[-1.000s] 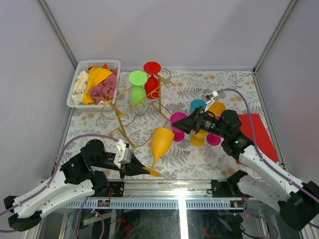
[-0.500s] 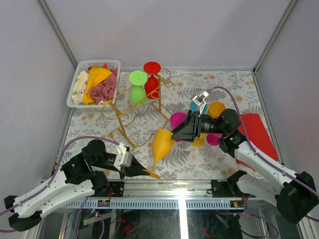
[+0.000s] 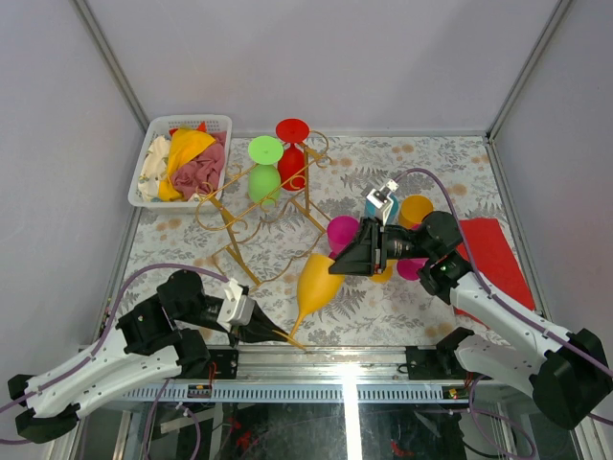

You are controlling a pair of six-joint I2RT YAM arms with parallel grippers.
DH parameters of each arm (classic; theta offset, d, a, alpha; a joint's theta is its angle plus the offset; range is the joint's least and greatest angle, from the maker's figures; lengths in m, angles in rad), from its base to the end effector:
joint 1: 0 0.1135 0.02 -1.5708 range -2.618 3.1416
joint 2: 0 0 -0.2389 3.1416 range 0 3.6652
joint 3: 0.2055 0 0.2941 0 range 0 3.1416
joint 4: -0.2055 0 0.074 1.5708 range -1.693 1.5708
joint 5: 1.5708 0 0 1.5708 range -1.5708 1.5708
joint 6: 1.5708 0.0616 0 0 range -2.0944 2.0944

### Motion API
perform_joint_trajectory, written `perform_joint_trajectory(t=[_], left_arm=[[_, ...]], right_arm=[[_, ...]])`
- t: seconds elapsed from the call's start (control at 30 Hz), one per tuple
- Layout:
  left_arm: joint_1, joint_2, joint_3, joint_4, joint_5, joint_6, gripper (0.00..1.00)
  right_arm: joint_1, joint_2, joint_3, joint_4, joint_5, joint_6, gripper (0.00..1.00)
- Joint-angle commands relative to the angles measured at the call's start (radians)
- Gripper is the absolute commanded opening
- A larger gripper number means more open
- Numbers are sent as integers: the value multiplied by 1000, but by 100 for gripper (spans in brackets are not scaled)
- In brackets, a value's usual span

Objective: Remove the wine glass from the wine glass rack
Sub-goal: Place the wine glass at the center of the board.

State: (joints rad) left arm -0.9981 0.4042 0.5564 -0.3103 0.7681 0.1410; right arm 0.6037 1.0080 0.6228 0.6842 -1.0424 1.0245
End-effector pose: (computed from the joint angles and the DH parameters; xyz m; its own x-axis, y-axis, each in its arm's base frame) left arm 0.0684 -0.1851 0.2918 0.0527 0.1047 -0.9931 0.9786 -0.2036 0.0305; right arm 0.2022 0.2040 0.2939 -0.6991 0.0412 -0.7138 -0.7089 -0.1707 0.6844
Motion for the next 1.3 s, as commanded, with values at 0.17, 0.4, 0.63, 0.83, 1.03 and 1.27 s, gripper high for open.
perform_joint_trajectory(t=[0.17,0.4,0.63,0.83,1.03,1.27], left_arm=[[4,3,10,34,-68,-13,2],[5,1,16,34,-69,-14,11],[4,15,59,45,-40,-85,31],[3,-5,72,13,-85,-139,48],[3,-23,62,-32,-105,-202,69],[3,-15,135,-69,-158,-224,93]], right_arm=[[51,-92,5,15,-52,-85,0],[60,-138,10,-40,-25,-129,0],[86,-141,20,-121,17,-193,0],[112,-148,48,-225,63,-268,0],[131,-156,86,-379,135,-358,0],[257,-138,186,-654,373,-540,0]])
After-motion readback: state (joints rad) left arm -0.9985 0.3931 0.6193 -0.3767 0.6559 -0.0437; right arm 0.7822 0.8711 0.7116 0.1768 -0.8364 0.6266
